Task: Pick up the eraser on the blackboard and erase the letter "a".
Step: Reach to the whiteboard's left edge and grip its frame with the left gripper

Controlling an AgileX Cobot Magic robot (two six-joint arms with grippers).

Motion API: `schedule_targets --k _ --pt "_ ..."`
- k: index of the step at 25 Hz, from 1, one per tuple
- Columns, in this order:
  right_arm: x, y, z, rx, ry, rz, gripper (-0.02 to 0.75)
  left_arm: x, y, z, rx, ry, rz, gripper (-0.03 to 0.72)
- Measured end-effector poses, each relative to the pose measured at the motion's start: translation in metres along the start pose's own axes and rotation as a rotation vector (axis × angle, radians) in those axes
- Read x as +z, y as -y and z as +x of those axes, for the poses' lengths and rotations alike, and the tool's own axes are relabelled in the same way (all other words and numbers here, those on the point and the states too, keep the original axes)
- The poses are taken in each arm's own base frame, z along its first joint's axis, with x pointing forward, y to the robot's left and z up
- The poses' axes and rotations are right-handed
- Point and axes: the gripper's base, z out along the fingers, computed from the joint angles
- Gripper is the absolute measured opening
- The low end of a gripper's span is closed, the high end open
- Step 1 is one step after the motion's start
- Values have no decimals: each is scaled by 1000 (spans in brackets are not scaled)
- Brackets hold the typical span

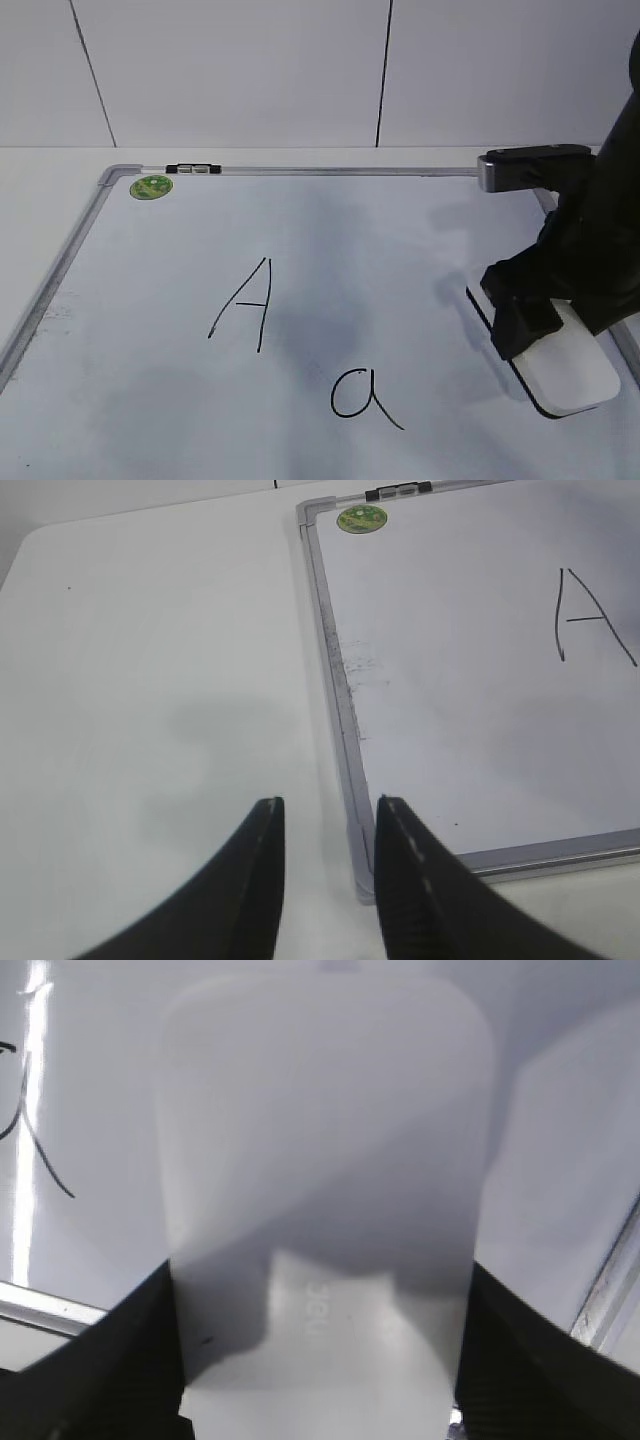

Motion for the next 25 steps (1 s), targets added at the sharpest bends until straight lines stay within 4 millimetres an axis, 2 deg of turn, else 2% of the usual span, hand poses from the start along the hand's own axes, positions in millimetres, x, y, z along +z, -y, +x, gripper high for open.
schedule_targets --k 10,17,20,25 --pt "2 -33 9 -121 -45 3 559 0 0 0 -1 0 2 235" --pt "2 -31 11 -142 -70 48 559 1 5 -2 -32 -4 61 235" --pt "2 -30 12 -145 -73 58 559 0 4 -15 -36 -28 69 235" --pt "2 -30 12 -143 -73 58 559 12 -1 -54 -60 -136 85 235"
